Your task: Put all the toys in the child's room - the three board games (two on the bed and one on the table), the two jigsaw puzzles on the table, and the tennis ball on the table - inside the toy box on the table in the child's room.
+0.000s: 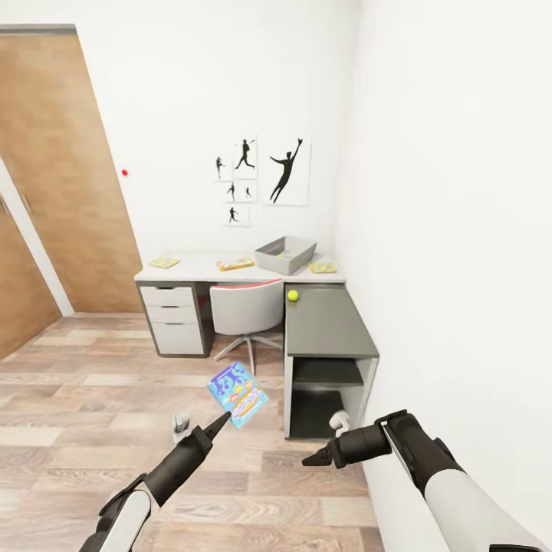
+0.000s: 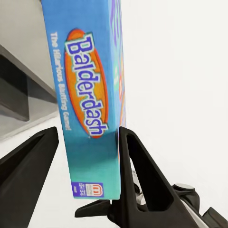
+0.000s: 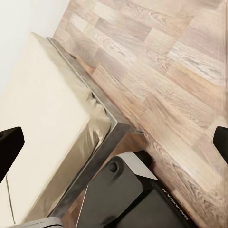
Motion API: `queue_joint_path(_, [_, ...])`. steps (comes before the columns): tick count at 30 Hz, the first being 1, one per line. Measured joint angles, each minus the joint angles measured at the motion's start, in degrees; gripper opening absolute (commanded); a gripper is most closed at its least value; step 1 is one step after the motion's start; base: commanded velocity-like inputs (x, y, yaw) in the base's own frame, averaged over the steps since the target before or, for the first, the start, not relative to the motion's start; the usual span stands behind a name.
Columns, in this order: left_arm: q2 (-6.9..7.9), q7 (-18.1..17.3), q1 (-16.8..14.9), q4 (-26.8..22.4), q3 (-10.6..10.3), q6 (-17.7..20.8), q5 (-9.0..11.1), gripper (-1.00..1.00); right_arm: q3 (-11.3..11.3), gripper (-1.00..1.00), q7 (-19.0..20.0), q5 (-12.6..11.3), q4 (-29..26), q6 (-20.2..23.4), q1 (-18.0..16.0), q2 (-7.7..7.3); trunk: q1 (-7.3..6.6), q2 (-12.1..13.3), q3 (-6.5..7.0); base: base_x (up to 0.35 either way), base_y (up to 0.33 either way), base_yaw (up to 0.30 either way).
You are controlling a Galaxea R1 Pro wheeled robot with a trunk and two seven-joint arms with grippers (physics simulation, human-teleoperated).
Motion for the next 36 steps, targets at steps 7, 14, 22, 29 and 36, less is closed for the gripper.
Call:
queue_joint_path(7, [0.0,0.02,0.0,0.0,0.0,-0.02,-0.01,-1.0,0.0,1.0,0.0,0.0,-0.02,-0.03,0.0,0.0,0.0,0.0,0.0,0.339,-0.089,0.0])
queue_joint_path(14, [-0.01,0.07,0.0,0.0,0.0,-0.02,-0.02,-1.0,0.0,1.0,0.01,0.0,-0.06,0.01,0.0,0.0,0.0,0.0,0.0,0.339,-0.121,0.0])
queue_joint_path(22, [0.0,0.02,0.0,0.0,0.0,-0.06,-0.02,-1.0,0.0,1.0,0.04,0.0,-0.06,-0.03,0.02,0.0,0.0,0.0,0.0,0.339,-0.106,0.0])
queue_joint_path(29, [0.0,0.01,0.0,0.0,0.0,-0.07,-0.02,-1.0,0.0,1.0,0.01,0.0,-0.08,-0.04,0.06,0.0,0.0,0.0,0.0,0.339,-0.03,0.0])
queue_joint_path(36, [0.0,0.0,0.0,0.0,0.0,-0.07,-0.02,-1.0,0.0,1.0,0.0,0.0,-0.09,-0.04,0.08,0.0,0.0,0.0,0.0,0.339,-0.006,0.0])
